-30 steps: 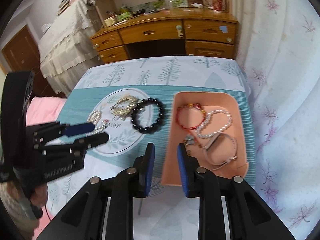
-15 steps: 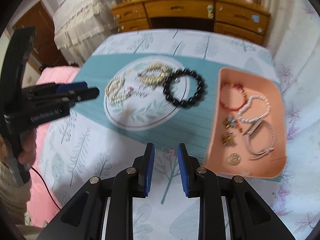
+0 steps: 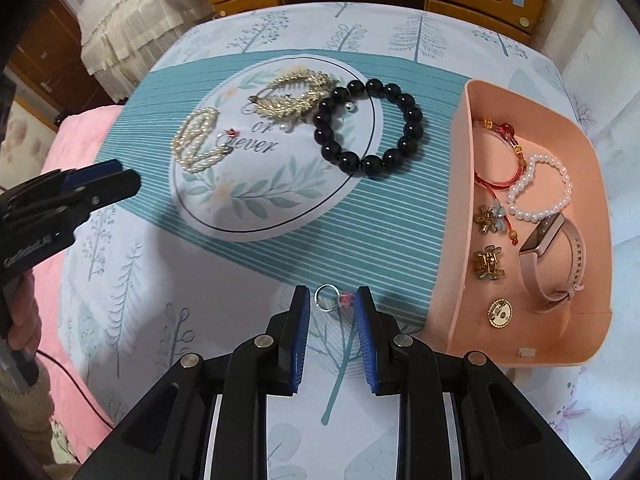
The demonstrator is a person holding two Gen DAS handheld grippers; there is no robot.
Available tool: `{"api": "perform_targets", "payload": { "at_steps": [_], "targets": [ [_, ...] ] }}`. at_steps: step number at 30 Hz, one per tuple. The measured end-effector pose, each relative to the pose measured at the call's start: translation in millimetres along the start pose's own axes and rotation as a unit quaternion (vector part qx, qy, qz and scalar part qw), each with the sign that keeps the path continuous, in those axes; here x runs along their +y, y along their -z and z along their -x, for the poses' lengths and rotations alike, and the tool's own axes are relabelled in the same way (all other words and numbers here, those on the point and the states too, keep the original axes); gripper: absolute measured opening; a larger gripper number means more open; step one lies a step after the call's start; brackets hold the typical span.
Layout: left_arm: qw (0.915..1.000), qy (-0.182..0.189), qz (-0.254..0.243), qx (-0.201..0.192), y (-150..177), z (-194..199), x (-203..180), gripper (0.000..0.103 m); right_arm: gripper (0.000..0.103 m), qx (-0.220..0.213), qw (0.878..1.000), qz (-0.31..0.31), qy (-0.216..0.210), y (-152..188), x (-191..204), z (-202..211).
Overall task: Organize jewelry
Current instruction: 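Lower the right tool onto the small silver ring and close on it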
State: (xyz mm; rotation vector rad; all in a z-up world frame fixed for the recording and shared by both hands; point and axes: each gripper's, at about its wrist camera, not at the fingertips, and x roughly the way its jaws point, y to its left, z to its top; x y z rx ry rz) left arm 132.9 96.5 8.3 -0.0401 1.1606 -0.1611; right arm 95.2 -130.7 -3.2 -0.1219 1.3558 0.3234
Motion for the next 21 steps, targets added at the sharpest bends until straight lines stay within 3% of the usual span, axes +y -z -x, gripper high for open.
{"api": "perform_targets", "payload": {
  "at_steps": [12, 21],
  "targets": [
    [0.9999, 0.005, 0.01, 0.007, 3.0, -9.2, 11.2, 0.037, 0.024, 0.017, 1.0, -0.001, 0.017, -5.2, 6.7, -16.7],
    [0.9999, 0.004, 0.013, 0.009, 4.2, -12.2, 14.1, 0.037, 0.012, 0.023, 1.0, 0.002, 0.019, -2.2, 7.6, -25.2]
  ]
}}
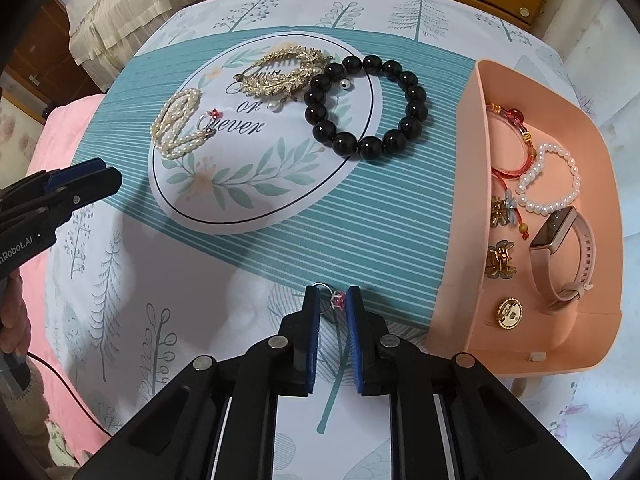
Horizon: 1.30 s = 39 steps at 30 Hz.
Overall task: Organize jewelry
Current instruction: 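Lower the right tool onto the small silver ring and close on it, then carry the silver ring into the pink box with the right tool while the left tool grasps the pearl necklace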
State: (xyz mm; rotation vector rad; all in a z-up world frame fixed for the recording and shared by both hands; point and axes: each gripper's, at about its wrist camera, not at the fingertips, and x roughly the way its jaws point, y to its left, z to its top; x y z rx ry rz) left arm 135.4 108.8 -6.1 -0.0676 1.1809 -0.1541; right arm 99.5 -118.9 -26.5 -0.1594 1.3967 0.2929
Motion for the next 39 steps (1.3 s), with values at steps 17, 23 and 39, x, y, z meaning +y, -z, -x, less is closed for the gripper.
{"api": "perform_targets", "payload": {
  "at_steps": [17, 23, 39],
  "targets": [
    [0.998, 0.0, 0.06, -0.017, -33.4, 0.5, 28.3, 0.037, 0.007, -0.071, 0.997, -0.011, -0.019, 3.2, -9.3, 49.6],
    [0.9968, 0.003, 0.079, -0.004, -51.4, -19.3, 32.9, 0.037, 0.007, -0.115, 0.992, -0.043, -0.015, 3.8, -37.9, 85.9],
    [0.9969, -0.002, 0.069, 0.037, -59.3, -56.1, 16.6, 0.042, 0.007, -0.144, 0.981, -0.131, 0.009, 15.7, -115.5, 85.5]
  ]
}}
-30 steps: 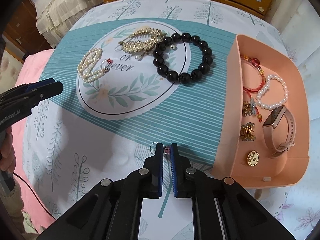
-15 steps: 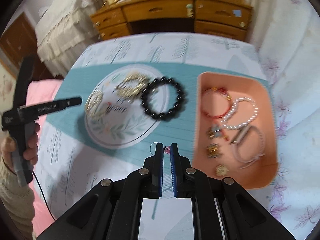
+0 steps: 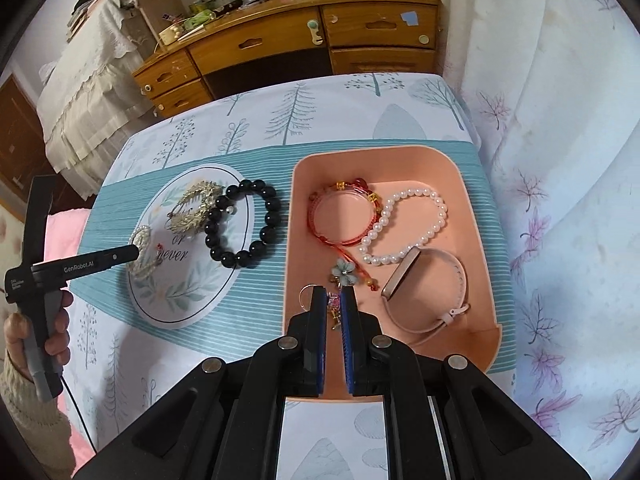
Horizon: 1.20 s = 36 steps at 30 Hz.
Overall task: Organize jewelry
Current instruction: 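Carry the silver ring into the pink box with the right tool while the left tool grasps the pearl necklace, then carry the pearl necklace into the pink box and open the left tool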
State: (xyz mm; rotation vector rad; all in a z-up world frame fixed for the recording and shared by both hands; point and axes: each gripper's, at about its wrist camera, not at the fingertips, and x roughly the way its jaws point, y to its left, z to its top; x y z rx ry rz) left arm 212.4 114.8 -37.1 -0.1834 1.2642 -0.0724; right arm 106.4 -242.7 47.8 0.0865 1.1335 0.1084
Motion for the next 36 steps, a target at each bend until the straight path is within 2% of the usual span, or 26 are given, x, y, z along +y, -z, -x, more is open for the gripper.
{"api": "perform_targets", "payload": {
  "at_steps": [8, 20, 21, 24, 25, 32, 36],
  "targets": [
    [0.9997, -0.022, -0.001, 0.008, 0.7, -7.3, 4.6, 0.043, 0.007, 0.006, 1.0, -0.009, 0.002, -0.3, 2.1, -11.4],
    [0.9976, -0.066, -0.023, -0.003, 2.5, -12.3, -10.1, 0.043, 0.007, 0.018, 0.999, -0.03, -0.005, 2.3, -5.0, -17.4],
    [0.9974, -0.07, -0.021, -0.004, 2.2, -12.0, -10.0, 0.039, 0.007, 0.018, 0.999, -0.031, -0.005, 2.6, -5.2, -17.1],
    [0.9971, -0.073, -0.019, -0.01, 1.7, -10.1, -9.4, 0.013, 0.007, 0.017, 0.999, -0.033, -0.007, 3.5, -6.1, -16.7],
    [0.9974, -0.07, -0.015, -0.01, 1.0, -9.7, -7.5, 0.009, 0.007, 0.017, 0.999, -0.034, -0.008, 3.9, -6.3, -16.5],
    [0.9982, -0.05, 0.026, -0.018, 0.4, -3.0, 8.2, 0.007, 0.007, 0.017, 0.999, -0.037, -0.014, 8.5, -8.5, -14.5],
    [0.9982, -0.045, 0.017, -0.035, 2.2, 18.2, -1.5, 0.007, 0.007, 0.01, 0.999, -0.032, -0.016, 11.9, -8.0, -7.0]
  ]
}}
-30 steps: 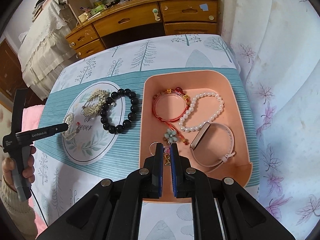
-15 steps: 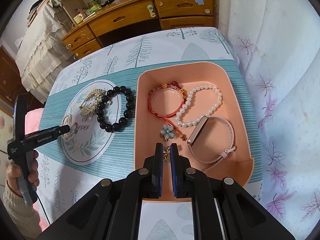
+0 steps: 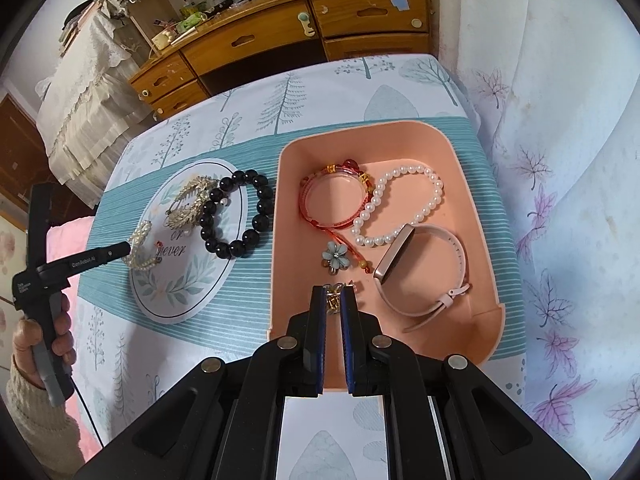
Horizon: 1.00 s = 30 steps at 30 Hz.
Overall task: Organize jewelry
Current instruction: 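Carry the pearl necklace into the pink box and open the left tool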
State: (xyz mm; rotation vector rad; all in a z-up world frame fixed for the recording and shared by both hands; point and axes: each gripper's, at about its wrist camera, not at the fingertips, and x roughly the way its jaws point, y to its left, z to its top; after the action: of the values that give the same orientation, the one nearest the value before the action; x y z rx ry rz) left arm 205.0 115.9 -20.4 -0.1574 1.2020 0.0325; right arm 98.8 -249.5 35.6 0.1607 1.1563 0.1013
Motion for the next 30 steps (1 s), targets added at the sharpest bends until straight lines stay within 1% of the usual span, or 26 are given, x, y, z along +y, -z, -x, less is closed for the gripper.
{"api": "perform_targets", "payload": {
  "at_steps": [5, 10, 14, 17, 20, 23, 25, 30],
  "targets": [
    [0.9989, 0.014, -0.033, -0.029, 2.3, 42.4, -25.1, 0.007, 0.007, -0.015, 1.0, 0.006, -0.008, 2.3, 0.6, 17.5],
    [0.9945, 0.039, -0.077, -0.06, 5.0, 90.9, -70.7, 0.007, 0.007, -0.034, 0.999, 0.01, -0.018, 0.0, -0.3, 43.5],
    [0.9876, 0.063, -0.113, -0.089, 7.9, 130.7, -113.9, 0.007, 0.007, -0.061, 0.998, 0.007, -0.025, -8.4, -5.6, 75.2],
    [0.9799, 0.083, -0.142, -0.113, 10.4, 161.6, -151.6, 0.007, 0.007, -0.085, 0.996, 0.002, -0.032, -17.2, -12.8, 104.2],
    [0.973, 0.099, -0.165, -0.128, 13.3, 182.1, -184.1, 0.007, 0.007, -0.111, 0.993, -0.003, -0.029, -24.9, -21.3, 131.5],
    [0.9665, 0.118, -0.187, -0.13, 18.5, 191.8, -221.3, 0.007, 0.007, -0.122, 0.992, -0.009, -0.025, -27.5, -32.3, 146.8],
    [0.9641, 0.124, -0.197, -0.127, 23.2, 190.7, -239.2, 0.007, 0.007, -0.123, 0.992, -0.013, -0.022, -24.8, -39.7, 149.1],
    [0.9619, 0.134, -0.218, -0.098, 39.5, 165.2, -280.0, 0.007, 0.007, -0.104, 0.994, -0.032, -0.022, -12.2, -63.4, 138.4]
  ]
}}
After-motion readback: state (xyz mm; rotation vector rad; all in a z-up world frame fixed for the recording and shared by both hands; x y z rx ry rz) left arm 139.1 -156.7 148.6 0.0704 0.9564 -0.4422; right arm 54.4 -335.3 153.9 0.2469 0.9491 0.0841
